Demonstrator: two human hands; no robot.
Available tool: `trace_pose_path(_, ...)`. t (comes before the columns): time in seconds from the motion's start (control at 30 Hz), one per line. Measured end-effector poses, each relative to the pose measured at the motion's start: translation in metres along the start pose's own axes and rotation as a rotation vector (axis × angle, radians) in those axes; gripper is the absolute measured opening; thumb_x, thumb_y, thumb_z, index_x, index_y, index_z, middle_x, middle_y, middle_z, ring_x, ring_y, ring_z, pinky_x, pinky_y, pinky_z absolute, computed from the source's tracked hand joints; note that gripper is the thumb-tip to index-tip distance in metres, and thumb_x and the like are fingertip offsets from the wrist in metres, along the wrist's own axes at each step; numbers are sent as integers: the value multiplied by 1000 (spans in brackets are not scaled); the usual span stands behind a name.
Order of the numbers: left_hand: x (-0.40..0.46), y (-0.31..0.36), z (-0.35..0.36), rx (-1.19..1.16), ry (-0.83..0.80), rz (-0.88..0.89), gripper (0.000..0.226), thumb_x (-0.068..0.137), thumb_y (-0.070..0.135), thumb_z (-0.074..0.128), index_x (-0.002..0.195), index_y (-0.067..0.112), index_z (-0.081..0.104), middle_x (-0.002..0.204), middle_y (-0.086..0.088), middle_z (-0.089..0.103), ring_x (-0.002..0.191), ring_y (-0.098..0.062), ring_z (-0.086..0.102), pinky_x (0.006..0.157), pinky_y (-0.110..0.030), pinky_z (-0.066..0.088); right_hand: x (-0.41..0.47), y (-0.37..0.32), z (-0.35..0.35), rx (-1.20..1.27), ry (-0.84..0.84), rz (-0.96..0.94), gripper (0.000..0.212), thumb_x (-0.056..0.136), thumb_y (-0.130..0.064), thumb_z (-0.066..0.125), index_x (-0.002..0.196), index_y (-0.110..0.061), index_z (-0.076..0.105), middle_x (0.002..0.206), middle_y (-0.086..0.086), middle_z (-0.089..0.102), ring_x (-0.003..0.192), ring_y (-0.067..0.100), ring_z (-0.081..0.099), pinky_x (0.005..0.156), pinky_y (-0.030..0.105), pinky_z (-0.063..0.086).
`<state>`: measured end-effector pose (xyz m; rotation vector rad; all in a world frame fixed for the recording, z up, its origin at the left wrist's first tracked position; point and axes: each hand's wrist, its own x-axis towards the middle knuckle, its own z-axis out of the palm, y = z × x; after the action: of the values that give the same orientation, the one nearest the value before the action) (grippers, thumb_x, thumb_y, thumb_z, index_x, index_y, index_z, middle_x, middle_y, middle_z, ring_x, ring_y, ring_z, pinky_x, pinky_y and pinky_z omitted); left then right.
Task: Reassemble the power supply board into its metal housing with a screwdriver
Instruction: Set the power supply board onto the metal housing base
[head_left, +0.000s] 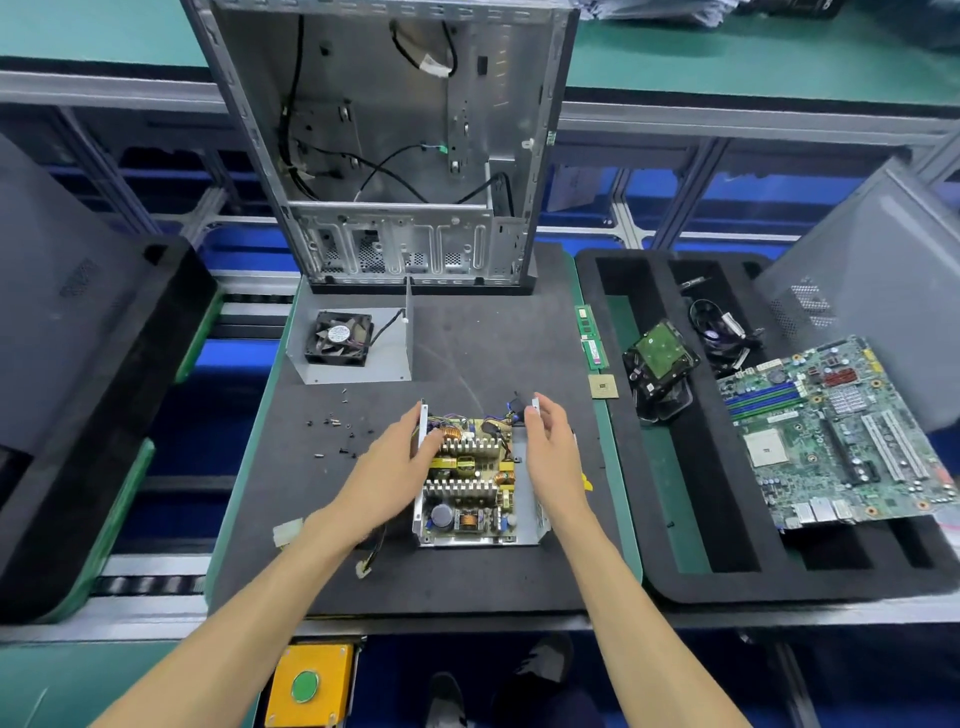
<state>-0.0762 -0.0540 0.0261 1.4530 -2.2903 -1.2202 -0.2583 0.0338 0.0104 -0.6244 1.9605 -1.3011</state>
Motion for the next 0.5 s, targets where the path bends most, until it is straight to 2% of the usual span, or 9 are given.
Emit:
trace_pose_path(0.07, 1, 2, 2, 34, 42, 21, 37, 105, 45, 38, 135, 26, 50, 111, 2, 65, 108, -26, 61, 81, -38, 46, 0, -2, 0, 32, 16, -7, 34, 110, -31, 45, 143, -24, 49, 104, -28, 52, 78, -28, 55, 65, -4, 38)
trace_pose_path(0.1, 1, 3, 2, 59, 67, 31, 32, 105, 42, 38, 127, 24, 52, 95, 4, 63, 97, -26, 61, 72, -37, 43, 0, -3, 0, 44, 22, -11, 33, 110, -31, 46, 142, -25, 50, 107, -28, 52, 86, -22, 57, 66, -4, 38)
trace_pose_path(0.17, 1, 5, 2, 82, 101, 37, 31, 105, 40, 38, 127, 23, 53, 84, 5, 59, 88, -25, 60, 66, -36, 39, 0, -4, 0, 53, 30, -24, 32, 110, -32, 47, 141, -25, 52, 112, -24, 56, 97, -17, 56, 70, -4, 38)
trace_pose_path(0.2, 1, 5, 2, 91, 99, 30, 35, 105, 41, 38, 133, 24, 51, 88, 3, 61, 93, -27, 61, 68, -37, 41, 0, -5, 0, 54, 30, -30, 33, 109, -32, 47, 141, -25, 52, 114, -20, 57, 97, -20, 54, 72, -4, 39)
trace_pose_path(0.27, 1, 7, -2, 167, 64, -26, 52, 104, 48, 38, 150, 25, 37, 114, -5, 65, 111, -32, 60, 78, -40, 47, 1, -6, -1, 54, 20, -30, 34, 109, -32, 48, 143, -26, 51, 116, -17, 57, 93, -24, 53, 71, -2, 41)
trace_pose_path(0.33, -1, 11, -8, 358, 107, -25, 73, 100, 56, 44, 158, 19, 20, 136, -10, 53, 122, -33, 54, 90, -45, 47, 2, -7, -2, 65, 11, -19, 38, 109, -35, 49, 146, -26, 47, 120, -13, 56, 97, -16, 55, 70, 2, 42)
trace_pose_path(0.37, -3, 15, -11, 456, 182, 50, 83, 96, 58, 50, 159, 16, 16, 137, -12, 49, 122, -33, 52, 93, -45, 46, 1, -6, -3, 79, 8, -15, 41, 108, -37, 49, 148, -26, 44, 124, -11, 56, 102, -9, 56, 72, 5, 42)
trace_pose_path(0.43, -4, 27, -12, 551, 260, 314, 91, 87, 61, 61, 156, 13, 24, 134, -9, 48, 122, -30, 49, 100, -43, 43, -1, -3, -4, 109, 4, -5, 44, 108, -38, 48, 150, -25, 41, 131, -9, 54, 114, 4, 55, 77, 9, 39)
trace_pose_path(0.5, -3, 41, -7, 634, 124, 519, 91, 81, 67, 64, 151, 16, 36, 134, -4, 51, 127, -27, 47, 109, -39, 34, -5, 1, -5, 126, -4, 9, 44, 108, -38, 48, 150, -26, 40, 131, -9, 55, 116, 4, 55, 77, 9, 39)
